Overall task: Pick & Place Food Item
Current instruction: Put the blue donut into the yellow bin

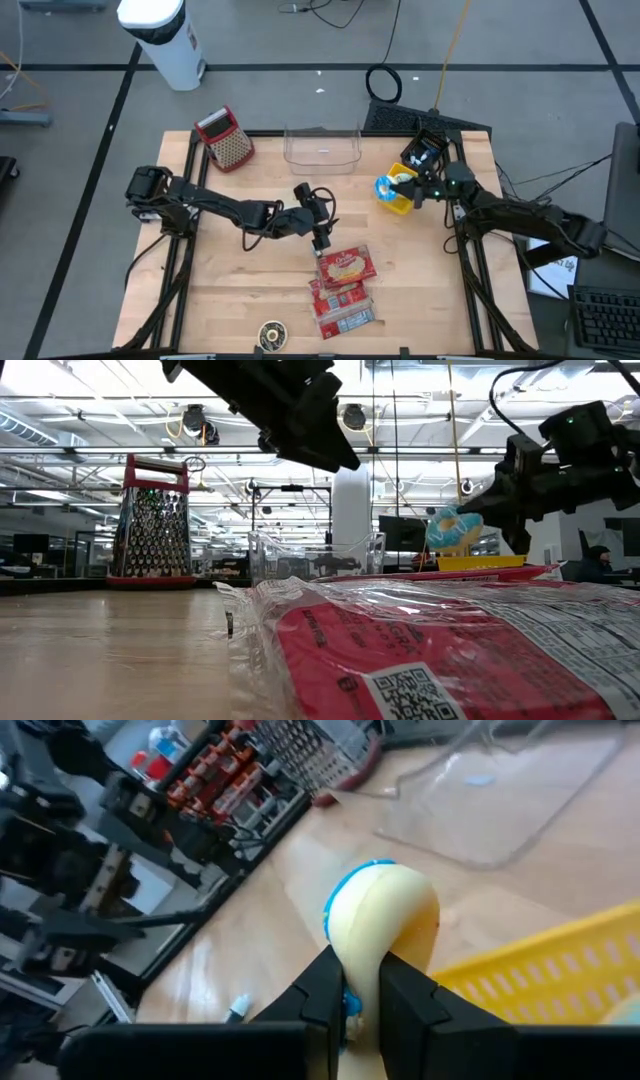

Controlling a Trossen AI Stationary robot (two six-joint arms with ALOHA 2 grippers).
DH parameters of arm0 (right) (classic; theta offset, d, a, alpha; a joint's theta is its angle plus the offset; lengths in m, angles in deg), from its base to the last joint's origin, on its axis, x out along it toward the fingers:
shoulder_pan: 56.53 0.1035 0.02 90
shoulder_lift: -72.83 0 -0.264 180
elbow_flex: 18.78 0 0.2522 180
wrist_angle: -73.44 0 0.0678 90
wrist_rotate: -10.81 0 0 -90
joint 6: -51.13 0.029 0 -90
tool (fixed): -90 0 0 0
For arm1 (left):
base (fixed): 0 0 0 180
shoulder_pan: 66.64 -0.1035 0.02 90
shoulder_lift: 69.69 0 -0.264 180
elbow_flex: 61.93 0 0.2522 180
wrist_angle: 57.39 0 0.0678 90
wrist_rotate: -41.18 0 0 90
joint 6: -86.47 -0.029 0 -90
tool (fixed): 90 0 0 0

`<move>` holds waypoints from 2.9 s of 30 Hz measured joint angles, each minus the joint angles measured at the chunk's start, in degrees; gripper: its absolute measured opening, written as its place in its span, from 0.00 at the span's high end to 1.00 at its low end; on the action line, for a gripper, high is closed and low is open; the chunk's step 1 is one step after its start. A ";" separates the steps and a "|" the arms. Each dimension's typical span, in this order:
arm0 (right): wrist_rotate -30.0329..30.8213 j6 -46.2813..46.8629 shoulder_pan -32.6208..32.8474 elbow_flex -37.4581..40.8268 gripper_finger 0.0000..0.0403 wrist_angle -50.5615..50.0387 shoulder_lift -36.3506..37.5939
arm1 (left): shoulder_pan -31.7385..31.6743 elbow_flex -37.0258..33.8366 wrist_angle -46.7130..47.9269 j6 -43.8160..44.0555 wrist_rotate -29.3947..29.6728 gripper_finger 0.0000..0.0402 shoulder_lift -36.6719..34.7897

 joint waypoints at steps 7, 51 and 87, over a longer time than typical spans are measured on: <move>-1.08 0.21 -2.66 -0.01 0.95 -2.67 5.12 | -0.02 0.00 0.11 -0.27 -0.02 0.32 0.00; 18.43 -11.81 9.39 -12.34 0.95 -40.34 11.05 | -1.62 0.00 0.00 1.15 -0.13 0.33 0.00; 34.73 -31.52 10.38 -11.19 0.58 -36.02 11.12 | -1.62 0.00 -0.05 2.09 -0.11 0.33 0.00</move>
